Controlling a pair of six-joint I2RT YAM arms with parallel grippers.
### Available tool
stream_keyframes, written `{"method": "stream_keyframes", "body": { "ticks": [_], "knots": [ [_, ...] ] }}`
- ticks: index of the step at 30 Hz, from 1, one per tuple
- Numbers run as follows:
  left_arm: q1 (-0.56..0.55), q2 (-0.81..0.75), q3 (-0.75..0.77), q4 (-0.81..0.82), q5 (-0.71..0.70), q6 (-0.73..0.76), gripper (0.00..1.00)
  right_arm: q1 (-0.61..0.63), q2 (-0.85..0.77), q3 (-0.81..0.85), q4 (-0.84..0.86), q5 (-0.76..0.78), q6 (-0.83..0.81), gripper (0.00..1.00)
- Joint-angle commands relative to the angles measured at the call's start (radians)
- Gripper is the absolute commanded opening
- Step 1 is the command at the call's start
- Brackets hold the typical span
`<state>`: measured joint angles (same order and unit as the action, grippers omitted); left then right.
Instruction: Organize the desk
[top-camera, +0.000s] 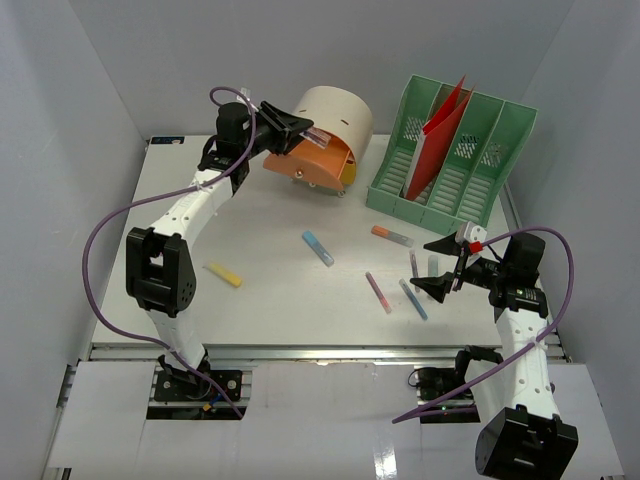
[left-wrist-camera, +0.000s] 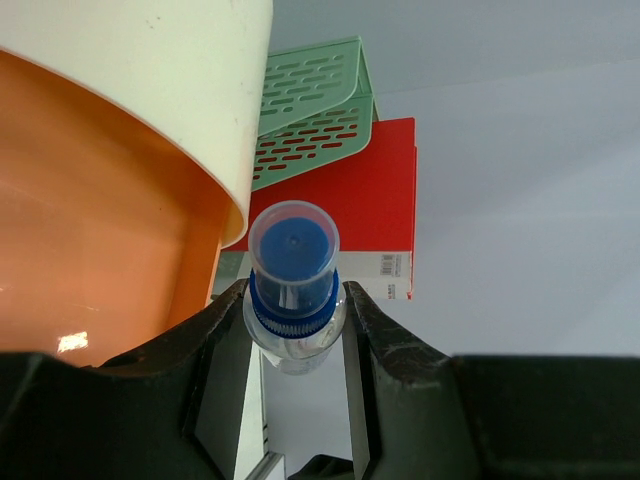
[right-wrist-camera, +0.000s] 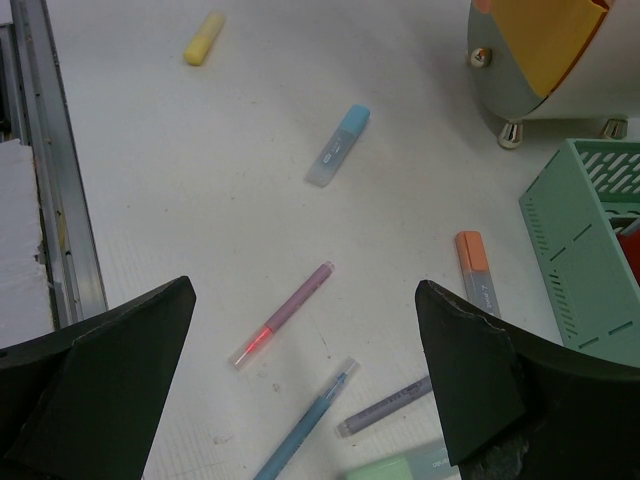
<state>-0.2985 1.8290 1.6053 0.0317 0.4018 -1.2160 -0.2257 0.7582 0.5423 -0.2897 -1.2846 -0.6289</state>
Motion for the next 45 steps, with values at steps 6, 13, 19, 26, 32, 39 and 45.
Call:
{"method": "stream_keyframes", "body": {
  "ticks": [6, 13, 19, 26, 32, 39, 45],
  "knots": [
    [-0.013, 0.019, 0.107, -0.069, -0.003, 0.044, 0.41, 0.003, -0.011, 0.036, 0.003, -0.02, 0.008, 0.97],
    [-0.017, 0.048, 0.16, -0.129, -0.019, 0.112, 0.46, 0.005, -0.013, 0.038, 0.004, -0.019, 0.008, 0.97],
    [-0.017, 0.085, 0.226, -0.21, -0.04, 0.201, 0.45, 0.004, -0.016, 0.038, 0.005, -0.019, 0.009, 0.97],
    [-0.017, 0.108, 0.26, -0.25, -0.049, 0.258, 0.47, 0.003, -0.019, 0.039, 0.004, -0.02, 0.011, 0.97],
    [-0.018, 0.088, 0.237, -0.252, -0.054, 0.272, 0.58, 0.004, -0.017, 0.039, 0.004, -0.021, 0.011, 0.97],
    [-0.021, 0.05, 0.232, -0.273, -0.08, 0.362, 0.77, 0.003, -0.013, 0.039, 0.005, -0.021, 0.011, 0.97],
    [-0.021, 0.02, 0.251, -0.32, -0.19, 0.475, 0.82, 0.004, -0.011, 0.038, 0.004, -0.021, 0.011, 0.97]
  ]
}}
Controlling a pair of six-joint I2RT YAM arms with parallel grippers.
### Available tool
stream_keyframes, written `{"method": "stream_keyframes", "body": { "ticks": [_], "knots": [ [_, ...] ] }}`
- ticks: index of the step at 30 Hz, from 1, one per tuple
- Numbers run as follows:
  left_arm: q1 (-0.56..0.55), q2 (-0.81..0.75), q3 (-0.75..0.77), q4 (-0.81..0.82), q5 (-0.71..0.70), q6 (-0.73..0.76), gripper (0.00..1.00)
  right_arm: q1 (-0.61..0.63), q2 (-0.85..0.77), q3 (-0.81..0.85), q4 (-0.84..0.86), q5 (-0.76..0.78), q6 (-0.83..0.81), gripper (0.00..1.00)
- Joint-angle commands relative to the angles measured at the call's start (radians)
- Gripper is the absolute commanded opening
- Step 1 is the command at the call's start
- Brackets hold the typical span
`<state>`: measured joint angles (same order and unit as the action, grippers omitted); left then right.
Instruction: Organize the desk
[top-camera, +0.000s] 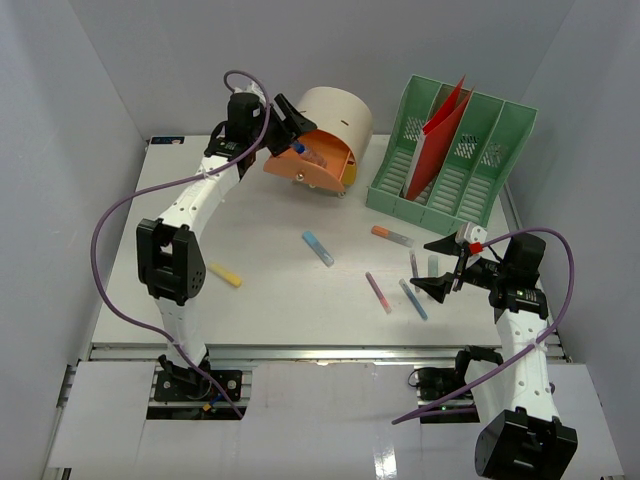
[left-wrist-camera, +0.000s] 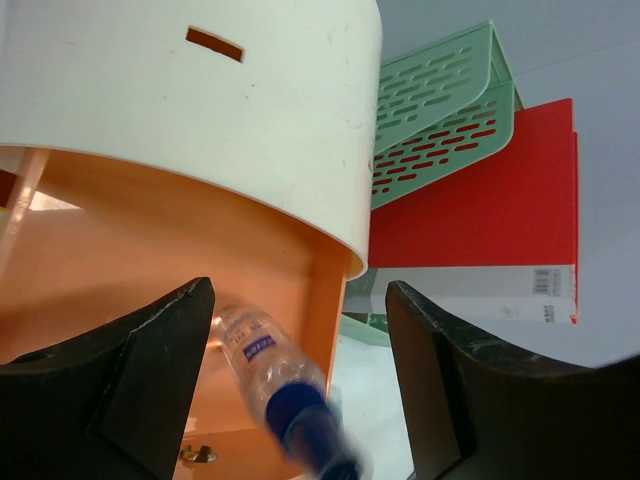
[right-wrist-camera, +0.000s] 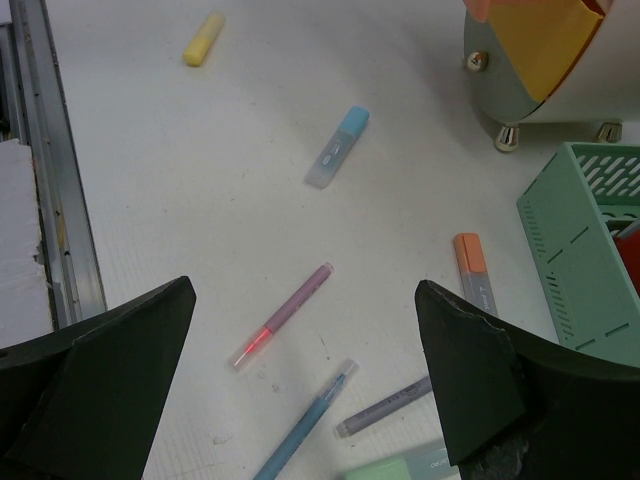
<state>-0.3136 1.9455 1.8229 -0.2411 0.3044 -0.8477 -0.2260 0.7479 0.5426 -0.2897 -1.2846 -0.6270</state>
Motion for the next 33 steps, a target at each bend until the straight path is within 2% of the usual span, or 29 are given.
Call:
{"method": "stream_keyframes", "body": {
  "ticks": [1, 10, 16, 18, 22, 24, 28, 33],
  "knots": [
    [-0.005, -0.102, 0.041, -0.056, -0.115, 0.126, 0.82, 0.004, -0.001, 0.038, 0.004, -0.021, 0.009, 0.97],
    [0.004, -0.171, 0.101, -0.099, -0.329, 0.31, 0.84, 0.004, -0.001, 0.036, 0.004, -0.022, 0.009, 0.97],
    [0.025, -0.251, 0.055, -0.098, -0.442, 0.409, 0.77, 0.004, 0.001, 0.033, 0.007, -0.025, 0.01, 0.97],
    [0.031, -0.297, -0.005, -0.08, -0.44, 0.42, 0.66, 0.004, 0.002, 0.032, 0.008, -0.023, 0.011, 0.97],
    [0.035, -0.419, -0.231, -0.027, -0.436, 0.44, 0.35, 0.005, 0.001, 0.029, 0.013, -0.022, 0.014, 0.97],
    [0.045, -0.482, -0.352, 0.004, -0.443, 0.451, 0.24, 0.005, 0.003, 0.026, 0.019, -0.022, 0.018, 0.97],
    [0.082, -0.5, -0.429, 0.014, -0.455, 0.509, 0.12, 0.004, 0.009, 0.02, 0.026, -0.023, 0.026, 0.97],
    [0.133, -0.356, -0.343, -0.046, -0.351, 0.556, 0.07, 0.005, 0.016, 0.018, 0.031, -0.018, 0.029, 0.97]
  ]
}}
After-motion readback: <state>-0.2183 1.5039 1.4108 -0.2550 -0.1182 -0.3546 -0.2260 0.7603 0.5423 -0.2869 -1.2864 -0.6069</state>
